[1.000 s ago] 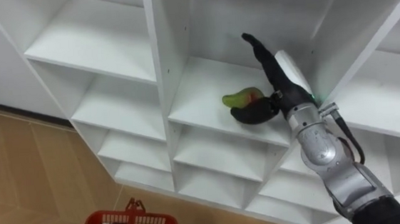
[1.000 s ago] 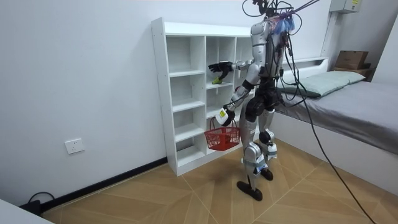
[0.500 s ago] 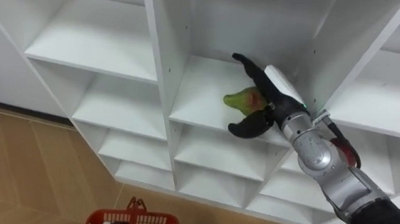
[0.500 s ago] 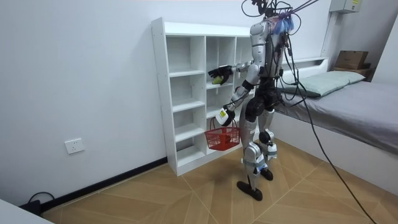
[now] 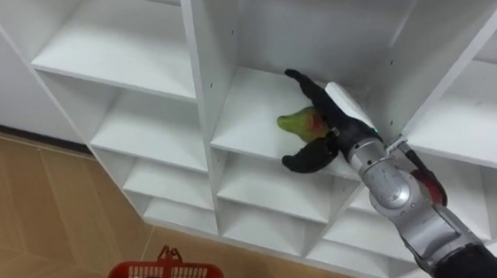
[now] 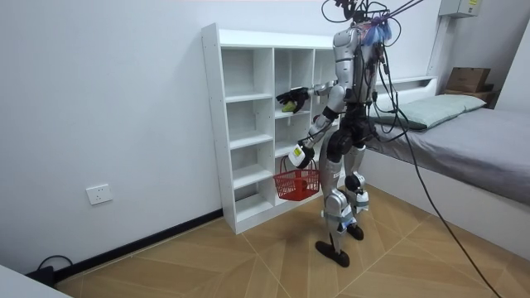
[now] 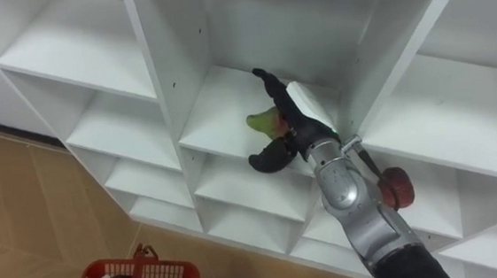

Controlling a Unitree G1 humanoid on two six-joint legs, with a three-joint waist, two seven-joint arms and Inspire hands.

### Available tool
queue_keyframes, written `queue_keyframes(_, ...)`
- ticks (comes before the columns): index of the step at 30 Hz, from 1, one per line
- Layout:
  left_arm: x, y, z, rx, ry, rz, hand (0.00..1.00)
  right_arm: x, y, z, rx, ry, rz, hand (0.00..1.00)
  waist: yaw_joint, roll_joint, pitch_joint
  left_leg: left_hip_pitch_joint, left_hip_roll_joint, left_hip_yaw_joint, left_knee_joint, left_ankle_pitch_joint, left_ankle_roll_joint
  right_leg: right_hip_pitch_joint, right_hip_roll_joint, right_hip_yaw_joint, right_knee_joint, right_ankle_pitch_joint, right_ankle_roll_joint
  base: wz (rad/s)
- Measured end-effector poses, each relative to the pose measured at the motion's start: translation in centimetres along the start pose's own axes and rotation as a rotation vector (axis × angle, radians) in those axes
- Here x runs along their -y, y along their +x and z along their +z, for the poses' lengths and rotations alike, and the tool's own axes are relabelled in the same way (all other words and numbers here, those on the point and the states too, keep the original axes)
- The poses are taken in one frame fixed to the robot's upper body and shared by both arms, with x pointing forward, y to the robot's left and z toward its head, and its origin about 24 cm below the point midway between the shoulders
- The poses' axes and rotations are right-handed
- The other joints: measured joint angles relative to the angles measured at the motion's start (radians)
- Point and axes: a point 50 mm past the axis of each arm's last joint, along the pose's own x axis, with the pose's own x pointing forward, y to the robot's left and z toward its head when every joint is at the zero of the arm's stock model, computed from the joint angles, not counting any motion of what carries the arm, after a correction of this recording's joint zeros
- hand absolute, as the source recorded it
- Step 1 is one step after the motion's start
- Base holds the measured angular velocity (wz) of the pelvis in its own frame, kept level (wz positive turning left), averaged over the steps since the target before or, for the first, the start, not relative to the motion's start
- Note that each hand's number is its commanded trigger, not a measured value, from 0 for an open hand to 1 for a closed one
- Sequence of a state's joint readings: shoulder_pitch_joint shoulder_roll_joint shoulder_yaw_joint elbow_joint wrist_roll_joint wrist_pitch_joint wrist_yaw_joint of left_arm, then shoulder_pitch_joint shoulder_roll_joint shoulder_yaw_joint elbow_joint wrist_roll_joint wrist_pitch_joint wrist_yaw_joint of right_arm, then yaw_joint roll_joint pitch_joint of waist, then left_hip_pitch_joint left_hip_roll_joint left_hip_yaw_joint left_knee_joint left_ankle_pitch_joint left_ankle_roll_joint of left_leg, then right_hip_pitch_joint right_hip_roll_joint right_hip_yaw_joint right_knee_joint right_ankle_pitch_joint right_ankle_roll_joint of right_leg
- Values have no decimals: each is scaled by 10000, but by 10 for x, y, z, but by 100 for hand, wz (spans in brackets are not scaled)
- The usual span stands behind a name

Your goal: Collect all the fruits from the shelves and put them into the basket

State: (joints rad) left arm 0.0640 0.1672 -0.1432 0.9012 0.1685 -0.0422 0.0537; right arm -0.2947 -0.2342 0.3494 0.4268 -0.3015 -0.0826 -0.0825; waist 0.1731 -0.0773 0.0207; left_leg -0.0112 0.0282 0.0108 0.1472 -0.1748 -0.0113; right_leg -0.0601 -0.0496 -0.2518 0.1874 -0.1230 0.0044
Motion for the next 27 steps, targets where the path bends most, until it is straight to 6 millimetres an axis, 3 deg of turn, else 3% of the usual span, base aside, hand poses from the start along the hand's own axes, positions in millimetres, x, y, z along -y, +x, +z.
queue_keyframes(27, -2, 2, 5, 4, 24, 23, 100, 1, 6, -6, -473, 101, 184, 0, 0, -75, -24, 11, -1, 17, 53, 1, 1, 3, -6, 21, 31, 1, -2, 0)
